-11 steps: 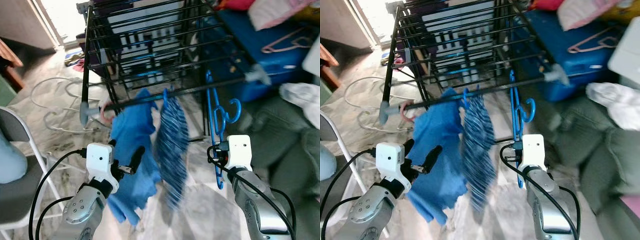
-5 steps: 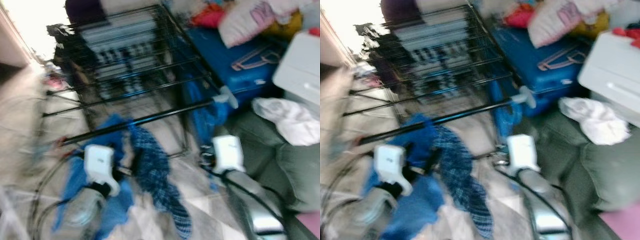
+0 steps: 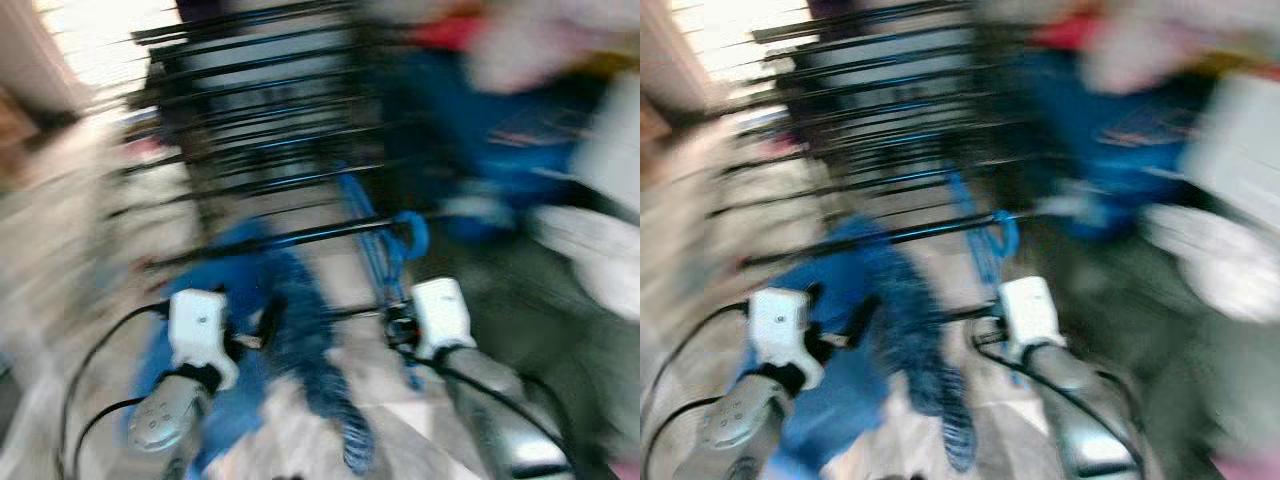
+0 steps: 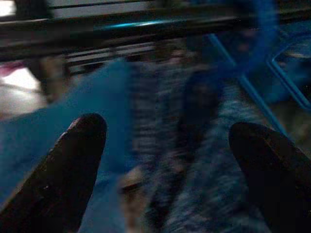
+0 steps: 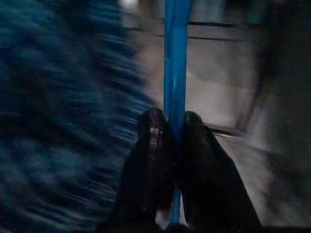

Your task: Hang hanger

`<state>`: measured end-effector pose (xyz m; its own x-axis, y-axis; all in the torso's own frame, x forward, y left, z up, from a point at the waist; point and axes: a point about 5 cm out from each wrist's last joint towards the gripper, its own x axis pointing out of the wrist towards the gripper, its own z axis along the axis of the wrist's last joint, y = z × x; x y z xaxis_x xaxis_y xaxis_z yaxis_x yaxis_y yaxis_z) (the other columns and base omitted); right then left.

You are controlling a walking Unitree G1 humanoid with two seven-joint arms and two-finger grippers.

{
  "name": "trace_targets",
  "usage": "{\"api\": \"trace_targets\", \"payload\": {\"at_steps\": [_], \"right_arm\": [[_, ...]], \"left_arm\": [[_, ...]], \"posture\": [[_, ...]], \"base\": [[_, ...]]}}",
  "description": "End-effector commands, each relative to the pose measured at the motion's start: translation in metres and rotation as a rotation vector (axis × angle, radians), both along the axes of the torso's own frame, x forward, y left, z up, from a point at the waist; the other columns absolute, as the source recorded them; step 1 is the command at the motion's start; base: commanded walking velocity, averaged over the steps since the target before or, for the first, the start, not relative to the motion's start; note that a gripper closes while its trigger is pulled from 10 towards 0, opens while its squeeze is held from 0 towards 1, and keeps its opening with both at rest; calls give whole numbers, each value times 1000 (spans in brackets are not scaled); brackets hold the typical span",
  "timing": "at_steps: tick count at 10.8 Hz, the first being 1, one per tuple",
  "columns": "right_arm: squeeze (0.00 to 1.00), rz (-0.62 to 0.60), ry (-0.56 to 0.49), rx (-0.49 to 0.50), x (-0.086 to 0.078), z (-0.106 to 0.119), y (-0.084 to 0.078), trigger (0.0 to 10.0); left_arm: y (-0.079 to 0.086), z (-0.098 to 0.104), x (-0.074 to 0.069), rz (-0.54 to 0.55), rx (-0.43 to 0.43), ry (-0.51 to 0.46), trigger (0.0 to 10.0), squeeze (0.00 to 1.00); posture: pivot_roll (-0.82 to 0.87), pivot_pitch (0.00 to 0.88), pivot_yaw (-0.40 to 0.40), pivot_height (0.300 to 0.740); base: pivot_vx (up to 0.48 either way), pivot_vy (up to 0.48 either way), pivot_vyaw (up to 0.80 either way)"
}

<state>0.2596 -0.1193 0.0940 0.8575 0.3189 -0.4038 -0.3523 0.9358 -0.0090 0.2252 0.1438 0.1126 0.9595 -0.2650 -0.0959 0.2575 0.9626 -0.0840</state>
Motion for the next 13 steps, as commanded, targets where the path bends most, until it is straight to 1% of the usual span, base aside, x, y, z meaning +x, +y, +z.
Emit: {"api": "trace_targets", "payload": {"at_steps": [1, 3, 4, 5, 6, 7, 8, 10, 11, 12, 13], "right_arm": [[0, 2, -37, 3, 2, 8, 0, 10000], [0, -32, -35, 10, 6, 8, -2, 10000], [0, -57, -38, -5, 12, 9, -3, 10000], [0, -167, -44, -38, 27, 11, -13, 10000], [0, -233, -29, -27, 34, 11, -20, 10000], [0, -271, -20, -9, 42, 12, -26, 10000], [0, -283, -31, -26, 52, 16, -33, 10000], [0, -310, -27, -35, 67, 21, -44, 10000], [0, -378, 32, -6, 78, 20, -61, 10000], [0, -383, 96, 22, 78, 13, -66, 10000], [0, -382, 132, 40, 77, 7, -66, 10000]], "left_arm": [[0, -2, 0, 3, 8, 11, 10000, 0], [0, -2, 0, -8, 7, 14, 10000, 0], [-1, -2, 0, -19, 3, 16, 10000, 0], [0, -2, 0, -34, 0, 23, 10000, 0], [0, -2, 0, -35, 1, 23, 10000, 0], [0, -3, 0, -35, 2, 26, 10000, 0], [0, -3, 0, -36, 3, 30, 10000, 0], [0, -4, 0, -42, 4, 34, 10000, 0], [0, -5, 1, -51, 7, 37, 10000, 0], [0, -5, 1, -52, 8, 40, 10000, 0], [0, -5, 2, -53, 8, 41, 10000, 0]], "posture": [[-152, 92, 117, 740], [-147, 90, 125, 740], [-145, 90, 128, 740], [-138, 86, 132, 740], [-136, 86, 133, 740], [-136, 86, 133, 740], [-136, 86, 133, 740], [-123, 77, 135, 740], [-120, 73, 132, 740], [-116, 69, 129, 740], [-116, 68, 128, 740]], "base": [[0, 0, 800], [0, 0, 0], [0, 0, 0], [0, 0, 0], [0, 0, 0], [0, 0, 0], [0, 0, 0], [0, 0, 0], [0, 0, 0], [0, 0, 0], [0, 0, 0]]}}
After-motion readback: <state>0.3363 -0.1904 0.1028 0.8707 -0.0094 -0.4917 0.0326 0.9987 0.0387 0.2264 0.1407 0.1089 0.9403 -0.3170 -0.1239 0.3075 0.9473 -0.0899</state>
